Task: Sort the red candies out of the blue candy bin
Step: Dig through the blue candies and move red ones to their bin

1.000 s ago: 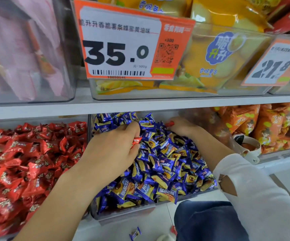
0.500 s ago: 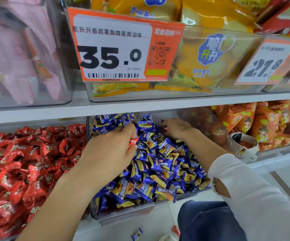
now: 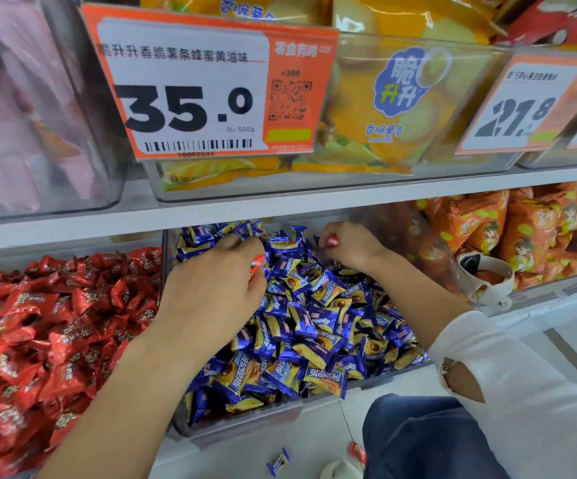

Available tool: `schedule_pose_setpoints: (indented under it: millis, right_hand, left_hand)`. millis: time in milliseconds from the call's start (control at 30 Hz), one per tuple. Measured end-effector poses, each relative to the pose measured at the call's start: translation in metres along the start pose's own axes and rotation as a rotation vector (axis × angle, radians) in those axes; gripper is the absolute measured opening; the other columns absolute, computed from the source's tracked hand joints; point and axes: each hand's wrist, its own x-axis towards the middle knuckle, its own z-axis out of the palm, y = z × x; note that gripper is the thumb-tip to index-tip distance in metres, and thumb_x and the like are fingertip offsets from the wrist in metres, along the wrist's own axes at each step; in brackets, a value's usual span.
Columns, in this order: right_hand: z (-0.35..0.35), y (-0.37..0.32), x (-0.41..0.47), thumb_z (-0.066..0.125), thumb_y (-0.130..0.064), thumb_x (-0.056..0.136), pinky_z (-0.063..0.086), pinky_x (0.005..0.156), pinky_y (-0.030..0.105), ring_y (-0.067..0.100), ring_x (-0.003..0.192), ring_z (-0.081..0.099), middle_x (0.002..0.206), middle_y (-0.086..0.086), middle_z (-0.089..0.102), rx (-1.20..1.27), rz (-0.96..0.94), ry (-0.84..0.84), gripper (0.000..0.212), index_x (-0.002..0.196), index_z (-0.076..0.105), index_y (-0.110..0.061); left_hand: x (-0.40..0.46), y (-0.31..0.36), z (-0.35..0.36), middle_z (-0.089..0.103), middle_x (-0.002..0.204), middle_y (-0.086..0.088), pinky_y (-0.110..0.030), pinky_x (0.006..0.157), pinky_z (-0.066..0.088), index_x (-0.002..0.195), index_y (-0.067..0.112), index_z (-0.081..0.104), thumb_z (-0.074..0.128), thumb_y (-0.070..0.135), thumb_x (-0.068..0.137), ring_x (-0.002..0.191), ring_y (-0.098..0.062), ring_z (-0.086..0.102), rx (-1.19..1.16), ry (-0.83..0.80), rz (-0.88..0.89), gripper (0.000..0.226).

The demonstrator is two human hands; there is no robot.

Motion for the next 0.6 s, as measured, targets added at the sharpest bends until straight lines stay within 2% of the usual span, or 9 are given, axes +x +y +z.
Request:
schedule_pose_setpoints:
  millis: [100,200,300,400,500,600]
  right_hand:
    - [0.006,-0.007,0.001,0.060,-0.020,0.089,0.047,0.093,0.035,0.027,0.117,0.054,0.131,0.007,0.057,-0.134,-0.047,-0.088,0.042,0.130,0.055,-0.027]
    - [0.012,-0.013,0.005,0.057,-0.017,0.090,0.049,0.091,0.038,0.028,0.119,0.053,0.132,0.007,0.056,-0.275,-0.075,-0.138,0.049,0.136,0.047,-0.031]
    - [0.014,-0.013,0.004,0.056,-0.014,0.088,0.049,0.089,0.037,0.028,0.117,0.054,0.131,0.008,0.057,-0.295,-0.067,-0.094,0.049,0.134,0.048,-0.031]
    - [0.013,-0.009,0.004,0.052,-0.014,0.091,0.047,0.086,0.037,0.032,0.113,0.055,0.125,0.014,0.057,-0.306,-0.044,-0.040,0.037,0.127,0.054,-0.019]
    - [0.008,-0.005,0.006,0.054,-0.027,0.093,0.047,0.082,0.034,0.033,0.104,0.058,0.113,0.018,0.061,-0.156,0.002,0.063,0.028,0.113,0.058,-0.008]
    - [0.001,-0.012,0.006,0.062,-0.030,0.087,0.048,0.075,0.032,0.029,0.096,0.061,0.102,0.013,0.066,-0.030,0.020,0.152,0.022,0.098,0.062,-0.010]
  left_hand:
    - [0.002,0.001,0.003,0.051,0.115,0.009,-0.027,0.056,0.036,0.122,0.028,0.046,0.038,0.034,0.097,0.083,-0.018,0.060,0.051,0.001,-0.005,0.026]
    - [0.002,0.001,0.004,0.055,0.114,0.009,-0.027,0.057,0.037,0.121,0.030,0.046,0.038,0.036,0.097,0.083,-0.018,0.060,0.028,0.006,-0.009,0.025]
    - [0.001,0.000,0.006,0.058,0.110,0.010,-0.028,0.058,0.038,0.118,0.032,0.046,0.038,0.038,0.097,0.086,-0.017,0.060,0.023,0.009,0.002,0.023]
    - [0.001,-0.001,0.008,0.058,0.106,0.009,-0.028,0.058,0.039,0.113,0.031,0.047,0.038,0.038,0.097,0.087,-0.017,0.060,0.019,-0.001,0.000,0.020]
    - [0.003,-0.001,0.007,0.060,0.102,0.008,-0.028,0.057,0.037,0.112,0.030,0.048,0.038,0.041,0.097,0.085,-0.018,0.060,0.007,0.013,-0.011,0.021]
    - [0.003,0.001,0.007,0.055,0.090,0.008,-0.028,0.056,0.034,0.113,0.029,0.049,0.037,0.047,0.097,0.076,-0.018,0.054,0.014,0.011,-0.023,0.026]
